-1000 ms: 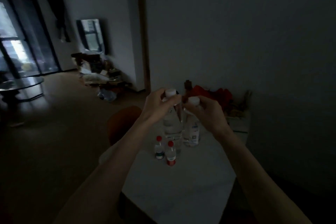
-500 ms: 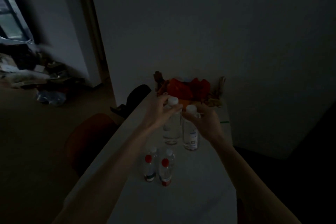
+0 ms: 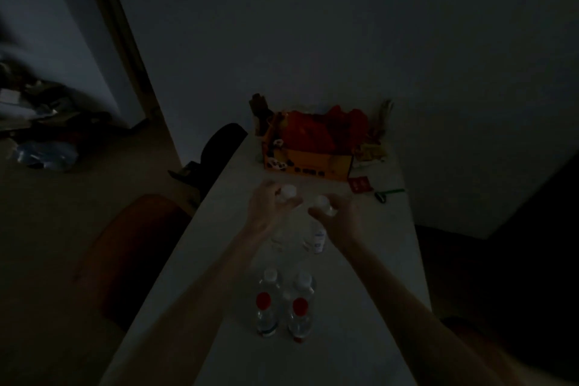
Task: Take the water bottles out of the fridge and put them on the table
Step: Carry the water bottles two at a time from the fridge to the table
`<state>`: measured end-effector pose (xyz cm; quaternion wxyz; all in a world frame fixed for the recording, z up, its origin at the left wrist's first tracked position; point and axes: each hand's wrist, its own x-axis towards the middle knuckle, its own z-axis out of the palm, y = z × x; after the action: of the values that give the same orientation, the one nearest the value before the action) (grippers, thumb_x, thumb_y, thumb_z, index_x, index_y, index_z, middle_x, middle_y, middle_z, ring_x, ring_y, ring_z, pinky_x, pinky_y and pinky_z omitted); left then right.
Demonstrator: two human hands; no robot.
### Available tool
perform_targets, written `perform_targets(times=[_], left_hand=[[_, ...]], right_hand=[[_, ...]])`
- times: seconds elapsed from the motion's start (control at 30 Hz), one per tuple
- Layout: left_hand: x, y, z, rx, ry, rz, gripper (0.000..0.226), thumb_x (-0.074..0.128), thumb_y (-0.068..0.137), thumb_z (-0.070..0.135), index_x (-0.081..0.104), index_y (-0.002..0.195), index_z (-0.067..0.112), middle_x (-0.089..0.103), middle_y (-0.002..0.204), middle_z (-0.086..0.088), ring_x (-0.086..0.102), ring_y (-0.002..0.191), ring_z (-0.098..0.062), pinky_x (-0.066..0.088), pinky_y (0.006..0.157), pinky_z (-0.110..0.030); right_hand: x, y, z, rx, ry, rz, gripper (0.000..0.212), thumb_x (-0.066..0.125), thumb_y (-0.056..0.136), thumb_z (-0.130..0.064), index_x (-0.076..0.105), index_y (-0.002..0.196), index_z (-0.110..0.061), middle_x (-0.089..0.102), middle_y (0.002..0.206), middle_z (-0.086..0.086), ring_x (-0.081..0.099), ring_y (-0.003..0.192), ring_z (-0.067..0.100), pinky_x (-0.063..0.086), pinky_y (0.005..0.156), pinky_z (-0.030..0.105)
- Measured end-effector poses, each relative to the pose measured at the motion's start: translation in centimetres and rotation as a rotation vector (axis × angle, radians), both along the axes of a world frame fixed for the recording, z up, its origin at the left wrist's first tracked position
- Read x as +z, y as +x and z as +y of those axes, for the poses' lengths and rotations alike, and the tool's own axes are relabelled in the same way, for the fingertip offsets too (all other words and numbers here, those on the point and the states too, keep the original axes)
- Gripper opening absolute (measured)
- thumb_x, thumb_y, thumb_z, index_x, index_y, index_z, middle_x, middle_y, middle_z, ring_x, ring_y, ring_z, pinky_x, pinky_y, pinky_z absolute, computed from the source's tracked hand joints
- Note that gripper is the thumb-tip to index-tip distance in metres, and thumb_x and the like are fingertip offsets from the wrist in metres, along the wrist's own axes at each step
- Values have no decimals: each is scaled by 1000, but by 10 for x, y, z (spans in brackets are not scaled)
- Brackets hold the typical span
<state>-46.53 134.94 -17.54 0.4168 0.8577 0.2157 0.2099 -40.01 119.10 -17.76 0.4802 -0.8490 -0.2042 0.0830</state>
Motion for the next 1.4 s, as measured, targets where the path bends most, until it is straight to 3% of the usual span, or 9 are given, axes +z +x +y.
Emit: perform_targets(times=[0.27,0.53,0.7,0.87,1.03,1.2,1.4], left_hand=[[-77,18,11,15,16,140,46,82,73,38,70,109,10,63,114,-6,63,102,-23,49,88,-32],[-127,8,25,-1,93,166,47,80,74,39,70,111,10,66,112,-1,64,96,-20,48,83,-29],[-144,3,28,-19,69,204,44,81,74,37,72,107,10,68,108,-2,66,96,-19,51,84,-31],[-156,-3,27,13,51,232,41,84,70,35,74,101,11,69,105,-1,67,94,-19,42,78,-19],[-160,-5,22,-16,62,244,37,85,69,30,73,98,10,70,103,-5,68,92,-23,47,78,-27],[-165,-8,15,-62,71,260,33,84,68,26,74,95,10,69,101,-6,68,92,-25,43,76,-24],[-166,-15,13,-99,99,325,40,68,67,42,75,86,8,69,94,-14,68,86,-29,49,73,-35]], right_hand=[[-74,13,22,-94,-214,55,48,78,80,-36,67,121,-15,72,115,10,67,104,28,48,85,31],[-117,-2,25,-51,-314,112,43,74,85,-35,64,123,-17,72,115,8,67,103,27,43,78,25],[-134,-6,29,-56,-340,104,42,76,82,-34,67,120,-18,72,118,6,66,108,27,44,83,26],[-141,-11,32,-32,-363,111,41,76,82,-34,66,119,-20,72,116,7,66,107,27,44,81,26],[-149,-15,30,-5,-401,129,38,74,82,-34,66,117,-22,73,111,9,67,103,30,50,80,31],[-156,-14,27,0,-440,135,36,73,82,-33,66,116,-23,72,112,11,65,106,33,48,79,32],[-159,-13,28,28,-459,98,32,71,82,-32,64,113,-24,72,111,9,64,106,33,50,79,34]])
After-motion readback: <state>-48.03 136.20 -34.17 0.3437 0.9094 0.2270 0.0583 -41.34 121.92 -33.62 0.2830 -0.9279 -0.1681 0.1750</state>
